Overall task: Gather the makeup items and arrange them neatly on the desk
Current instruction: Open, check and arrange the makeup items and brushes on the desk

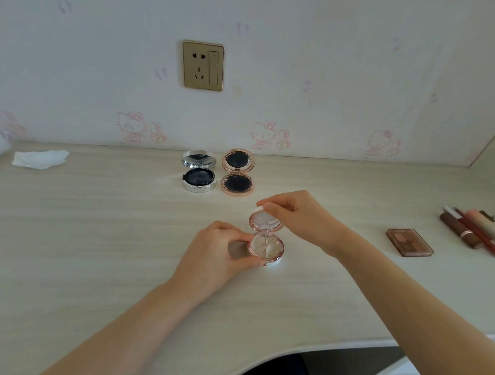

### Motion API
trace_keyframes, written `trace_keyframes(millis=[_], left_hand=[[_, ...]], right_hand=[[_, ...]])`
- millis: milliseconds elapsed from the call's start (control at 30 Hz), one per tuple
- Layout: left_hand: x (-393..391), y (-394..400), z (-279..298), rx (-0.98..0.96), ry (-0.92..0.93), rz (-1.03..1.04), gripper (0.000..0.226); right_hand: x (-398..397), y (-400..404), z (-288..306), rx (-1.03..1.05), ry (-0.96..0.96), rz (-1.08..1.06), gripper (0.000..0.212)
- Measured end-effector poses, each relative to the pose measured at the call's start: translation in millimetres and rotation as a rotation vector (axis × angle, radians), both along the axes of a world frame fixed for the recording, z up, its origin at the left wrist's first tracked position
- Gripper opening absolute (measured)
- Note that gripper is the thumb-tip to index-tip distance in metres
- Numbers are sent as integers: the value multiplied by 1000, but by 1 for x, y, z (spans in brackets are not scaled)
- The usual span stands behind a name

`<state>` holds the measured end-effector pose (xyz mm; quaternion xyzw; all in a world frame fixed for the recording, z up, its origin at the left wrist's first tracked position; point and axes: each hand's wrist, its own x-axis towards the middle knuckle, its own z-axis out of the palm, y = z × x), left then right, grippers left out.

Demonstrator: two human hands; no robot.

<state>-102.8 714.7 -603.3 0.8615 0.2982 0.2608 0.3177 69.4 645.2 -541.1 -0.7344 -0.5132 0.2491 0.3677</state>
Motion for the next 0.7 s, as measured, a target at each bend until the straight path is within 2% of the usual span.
trace_keyframes(millis=[433, 567, 700], left_hand=[[1, -1, -2, -15, -28, -1, 39], [-1, -4, 0, -40, -58, -3, 37], [-1, -7, 0, -7, -58, 0, 41]], right_hand=[[-2, -11, -2, 27, 60, 44, 25], [-1, -25, -9, 136, 74, -78, 33], [-4, -47, -30, 137, -47, -160, 43]])
